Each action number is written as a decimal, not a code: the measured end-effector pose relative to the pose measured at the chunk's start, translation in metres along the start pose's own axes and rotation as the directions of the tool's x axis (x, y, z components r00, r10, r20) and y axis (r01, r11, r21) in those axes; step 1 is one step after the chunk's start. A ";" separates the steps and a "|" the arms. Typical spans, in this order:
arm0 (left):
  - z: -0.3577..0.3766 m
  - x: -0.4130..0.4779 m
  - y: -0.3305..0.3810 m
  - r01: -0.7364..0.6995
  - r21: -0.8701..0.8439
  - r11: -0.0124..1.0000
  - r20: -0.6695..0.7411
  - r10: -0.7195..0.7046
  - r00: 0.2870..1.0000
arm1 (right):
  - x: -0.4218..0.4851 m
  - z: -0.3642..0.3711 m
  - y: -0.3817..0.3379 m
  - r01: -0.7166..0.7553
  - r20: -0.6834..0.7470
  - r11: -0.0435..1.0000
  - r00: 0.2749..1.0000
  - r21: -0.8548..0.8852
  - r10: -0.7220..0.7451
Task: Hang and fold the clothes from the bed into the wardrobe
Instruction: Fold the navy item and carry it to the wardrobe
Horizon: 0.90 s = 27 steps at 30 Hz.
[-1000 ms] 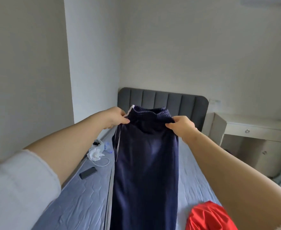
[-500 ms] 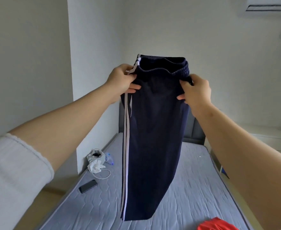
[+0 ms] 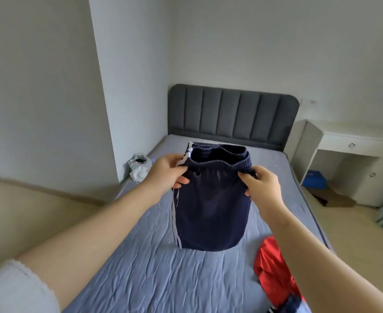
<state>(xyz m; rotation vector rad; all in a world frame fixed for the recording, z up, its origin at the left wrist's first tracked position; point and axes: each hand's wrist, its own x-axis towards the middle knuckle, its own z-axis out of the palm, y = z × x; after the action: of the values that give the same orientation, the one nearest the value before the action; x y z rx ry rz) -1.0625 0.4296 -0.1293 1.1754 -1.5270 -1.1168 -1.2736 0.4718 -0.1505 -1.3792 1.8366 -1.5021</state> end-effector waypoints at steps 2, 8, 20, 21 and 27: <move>0.010 -0.013 -0.045 0.114 0.044 0.993 0.027 -0.115 0.993 | -0.024 0.010 0.042 -0.106 0.064 0.991 0.992 -0.078 0.111; 0.041 -0.050 -0.160 0.392 0.142 0.909 0.094 -0.406 0.909 | -0.086 0.029 0.143 -0.366 0.198 0.898 0.888 -0.243 0.415; 0.086 -0.053 -0.302 0.605 0.241 0.759 0.064 -0.635 0.770 | -0.116 0.071 0.267 -0.592 0.263 0.739 0.695 -0.320 0.670; 0.089 -0.040 -0.308 0.603 0.242 0.761 0.044 -0.629 0.776 | -0.105 0.078 0.272 -0.613 0.266 0.733 0.685 -0.294 0.679; 0.117 0.081 -0.330 0.493 0.073 0.867 0.014 -0.495 0.869 | 0.000 0.135 0.304 -0.637 0.141 0.768 0.768 0.068 0.625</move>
<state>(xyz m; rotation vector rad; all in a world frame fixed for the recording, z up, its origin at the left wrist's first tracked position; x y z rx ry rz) -1.1273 0.3178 -0.4646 1.6640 -1.3246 -1.4294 -1.2989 0.3846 -0.4702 -0.6497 1.8480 -1.1149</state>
